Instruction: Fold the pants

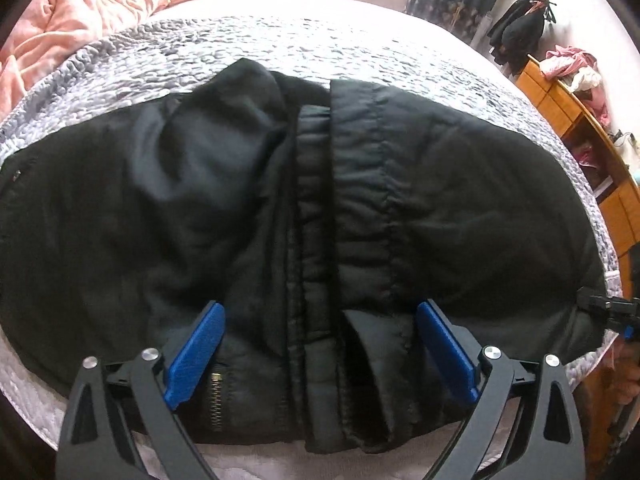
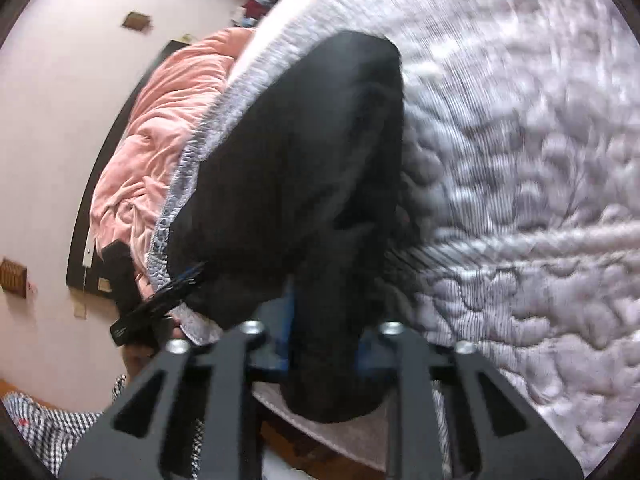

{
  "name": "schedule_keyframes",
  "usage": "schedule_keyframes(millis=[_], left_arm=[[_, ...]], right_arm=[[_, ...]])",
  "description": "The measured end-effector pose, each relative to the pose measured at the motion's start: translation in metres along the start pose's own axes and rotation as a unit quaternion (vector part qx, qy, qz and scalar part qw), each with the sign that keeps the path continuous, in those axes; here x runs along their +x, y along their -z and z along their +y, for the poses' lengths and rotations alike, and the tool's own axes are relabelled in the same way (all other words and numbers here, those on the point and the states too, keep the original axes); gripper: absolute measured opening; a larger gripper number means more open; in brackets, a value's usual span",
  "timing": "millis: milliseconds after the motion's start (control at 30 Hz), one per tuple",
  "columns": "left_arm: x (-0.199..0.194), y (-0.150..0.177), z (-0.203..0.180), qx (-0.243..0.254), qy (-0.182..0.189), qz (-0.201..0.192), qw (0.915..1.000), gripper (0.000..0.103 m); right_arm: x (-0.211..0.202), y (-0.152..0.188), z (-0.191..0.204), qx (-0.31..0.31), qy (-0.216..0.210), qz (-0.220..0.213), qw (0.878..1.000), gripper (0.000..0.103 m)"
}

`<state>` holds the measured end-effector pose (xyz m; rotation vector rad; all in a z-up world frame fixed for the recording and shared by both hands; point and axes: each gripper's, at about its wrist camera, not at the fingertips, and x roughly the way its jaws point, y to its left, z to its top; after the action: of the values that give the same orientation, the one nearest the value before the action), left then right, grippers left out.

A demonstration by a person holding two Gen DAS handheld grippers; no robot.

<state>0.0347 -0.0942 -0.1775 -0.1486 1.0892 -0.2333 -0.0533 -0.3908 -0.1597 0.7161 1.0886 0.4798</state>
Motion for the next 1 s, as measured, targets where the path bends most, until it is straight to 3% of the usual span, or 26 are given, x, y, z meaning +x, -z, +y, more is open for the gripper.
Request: schedule_keyframes(millis=[100, 200, 333, 367, 433, 533, 633, 767, 900, 1000], left_arm=[[0.004, -0.002, -0.009, 0.005, 0.004, -0.004, 1.0, 0.097], [0.012, -0.001, -0.014, 0.009, 0.01, -0.007, 0.9999, 0.1], [0.009, 0.003, -0.018, 0.026, 0.01, -0.022, 0.9994, 0.098], [0.006, 0.003, -0.016, 0.024, 0.019, -0.022, 0.9993, 0.097], [-0.003, 0.004, -0.009, 0.019, 0.025, -0.024, 0.9992, 0.096], [-0.026, 0.006, 0.013, 0.011, 0.02, -0.039, 0.999, 0.096], [-0.044, 0.013, 0.045, -0.008, 0.015, -0.043, 0.9989, 0.096], [-0.064, 0.03, 0.109, -0.073, -0.004, -0.038, 0.9966, 0.096], [-0.079, 0.045, 0.169, -0.134, -0.03, -0.039, 0.9897, 0.096], [-0.087, 0.056, 0.221, -0.197, -0.029, -0.039, 0.9791, 0.096]], right_arm=[[-0.015, -0.002, 0.017, -0.027, 0.048, -0.008, 0.998, 0.014], [-0.003, -0.001, 0.004, -0.013, 0.099, 0.01, 0.995, 0.014], [0.012, -0.001, -0.006, 0.015, 0.124, 0.026, 0.992, 0.025], [0.01, -0.002, 0.002, 0.004, 0.139, 0.022, 0.99, 0.036], [0.003, -0.003, 0.022, -0.019, 0.197, 0.004, 0.98, 0.044], [-0.015, -0.003, 0.058, -0.066, 0.289, -0.042, 0.954, 0.045], [-0.019, -0.003, 0.095, -0.09, 0.247, -0.061, 0.963, 0.045], [0.03, -0.001, 0.147, -0.134, 0.169, -0.015, 0.976, 0.045], [0.098, 0.003, 0.189, -0.178, 0.157, 0.033, 0.971, 0.045], [0.133, 0.005, 0.202, -0.184, 0.151, 0.063, 0.969, 0.044]])
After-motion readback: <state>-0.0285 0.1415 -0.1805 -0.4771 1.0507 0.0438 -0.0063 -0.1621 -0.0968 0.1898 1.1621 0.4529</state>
